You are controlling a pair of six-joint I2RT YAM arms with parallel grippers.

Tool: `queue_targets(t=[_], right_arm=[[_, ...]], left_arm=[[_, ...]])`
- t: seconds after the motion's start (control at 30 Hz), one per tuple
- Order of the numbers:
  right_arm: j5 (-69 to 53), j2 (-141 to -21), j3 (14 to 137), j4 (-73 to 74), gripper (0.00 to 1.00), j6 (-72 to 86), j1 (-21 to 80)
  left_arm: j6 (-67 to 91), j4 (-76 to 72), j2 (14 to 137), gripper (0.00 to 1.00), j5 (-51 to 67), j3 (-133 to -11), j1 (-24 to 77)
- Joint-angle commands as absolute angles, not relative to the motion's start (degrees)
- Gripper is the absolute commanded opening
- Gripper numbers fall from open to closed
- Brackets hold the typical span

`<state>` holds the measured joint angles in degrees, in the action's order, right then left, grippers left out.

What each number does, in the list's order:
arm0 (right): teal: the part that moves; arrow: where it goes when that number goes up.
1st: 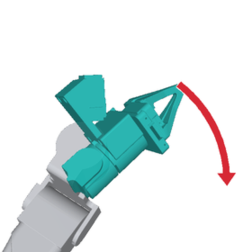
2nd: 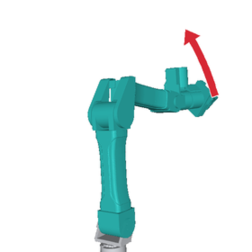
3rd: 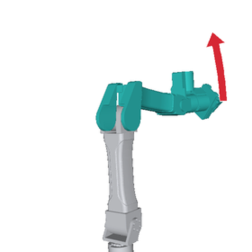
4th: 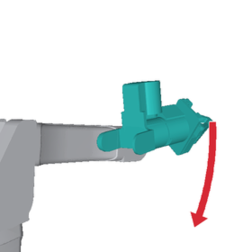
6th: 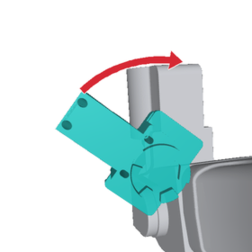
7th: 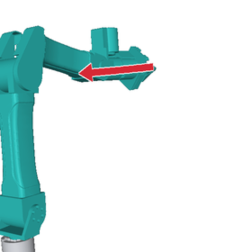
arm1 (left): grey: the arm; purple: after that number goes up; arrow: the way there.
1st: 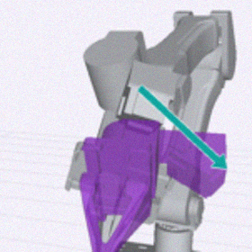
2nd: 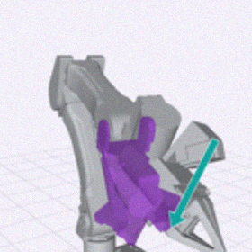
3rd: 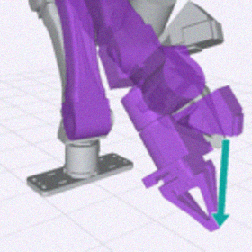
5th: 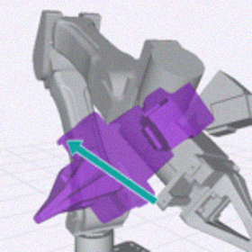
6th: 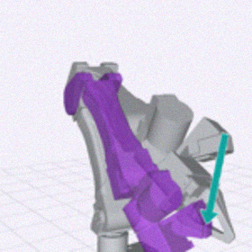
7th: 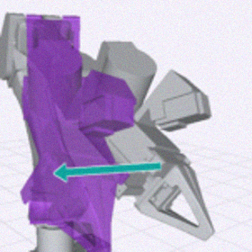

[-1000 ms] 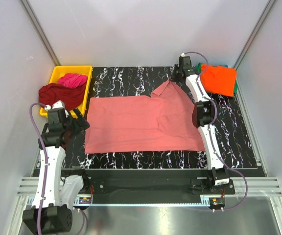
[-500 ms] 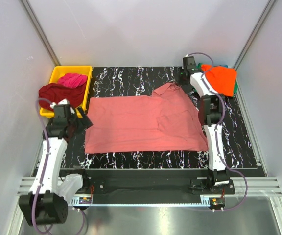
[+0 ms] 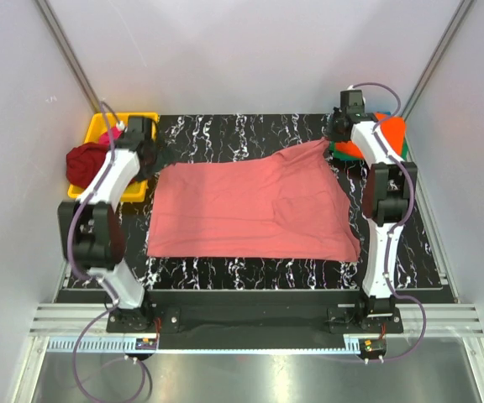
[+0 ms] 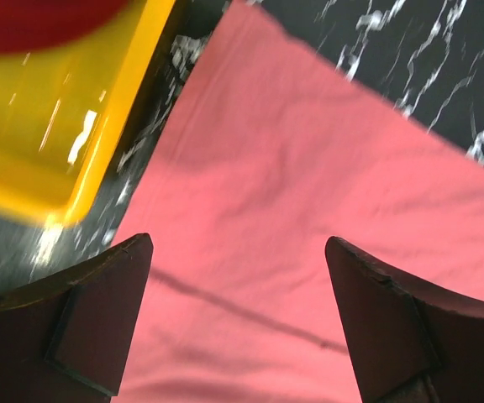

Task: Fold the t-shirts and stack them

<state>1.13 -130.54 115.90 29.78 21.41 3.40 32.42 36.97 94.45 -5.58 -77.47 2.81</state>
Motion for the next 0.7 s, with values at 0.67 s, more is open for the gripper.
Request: queue_targets(t=[0.67], right_arm=[[-8.52,-124.98,112.68,24.26,0.00,23.03,1.58]], left_arm=[[30.94,37.44,133.06,0.70,-5.36,-113.55,0.97]])
